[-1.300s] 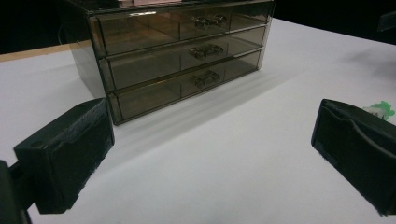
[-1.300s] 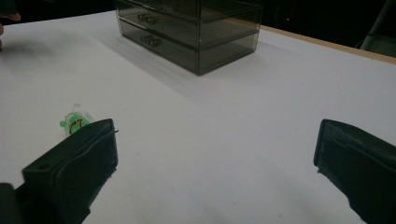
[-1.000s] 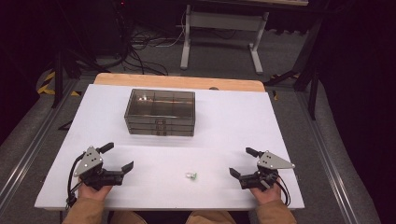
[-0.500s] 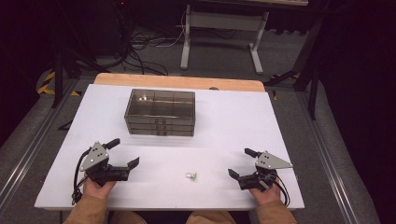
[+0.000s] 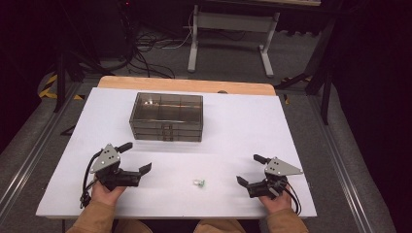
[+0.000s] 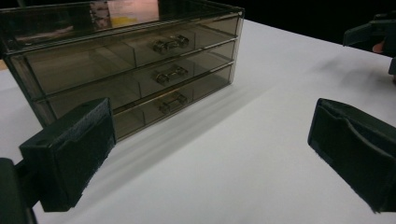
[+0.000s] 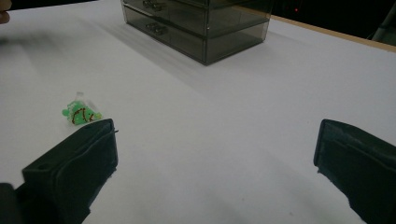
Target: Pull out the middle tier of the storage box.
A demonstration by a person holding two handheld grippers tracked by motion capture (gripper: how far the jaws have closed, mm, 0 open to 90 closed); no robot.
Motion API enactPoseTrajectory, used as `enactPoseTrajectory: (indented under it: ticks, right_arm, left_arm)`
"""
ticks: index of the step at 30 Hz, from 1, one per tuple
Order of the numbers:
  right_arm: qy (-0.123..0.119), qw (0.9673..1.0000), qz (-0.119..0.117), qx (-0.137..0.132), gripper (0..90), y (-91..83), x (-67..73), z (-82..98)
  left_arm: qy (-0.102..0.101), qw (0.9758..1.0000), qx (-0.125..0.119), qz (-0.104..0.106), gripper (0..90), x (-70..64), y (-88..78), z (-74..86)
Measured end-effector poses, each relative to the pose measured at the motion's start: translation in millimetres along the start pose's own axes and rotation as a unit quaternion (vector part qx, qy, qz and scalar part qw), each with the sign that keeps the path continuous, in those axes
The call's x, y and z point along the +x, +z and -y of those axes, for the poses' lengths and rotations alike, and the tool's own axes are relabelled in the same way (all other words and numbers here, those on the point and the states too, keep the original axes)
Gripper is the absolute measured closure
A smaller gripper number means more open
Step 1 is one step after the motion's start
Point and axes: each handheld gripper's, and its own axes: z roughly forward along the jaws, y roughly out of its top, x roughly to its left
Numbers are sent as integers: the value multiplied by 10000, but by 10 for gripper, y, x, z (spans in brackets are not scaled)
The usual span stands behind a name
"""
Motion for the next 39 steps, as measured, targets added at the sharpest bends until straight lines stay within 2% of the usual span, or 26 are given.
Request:
enactPoseTrajectory:
  ticks: [5,10,16,28,33,35,39]
  right_arm:
    - [9,10000,-9,1,0,-2,-1,0]
    - [12,10000,-21,-4,0,-1,-3,1]
    - [41,10000,-17,-15,0,-5,-10,1]
    - [69,10000,-25,-20,0,-12,-20,5]
    - [78,10000,-10,-23,0,-18,-21,8]
    - [85,10000,-3,-30,0,-25,-21,10]
    - [97,9999,-14,-37,0,-28,-23,13]
  left_arm:
    - [107,9999,58,61,20,-31,54,-56]
    - [-39,9993,-83,359,6,-46,104,-112]
    - [92,9988,-10,478,6,-69,183,-177]
    - [293,9979,167,559,10,-93,398,-314]
    - [436,9973,321,487,12,-103,485,-356]
    - [471,9969,453,434,19,-102,530,-378]
    - [425,9963,505,550,21,-115,585,-394]
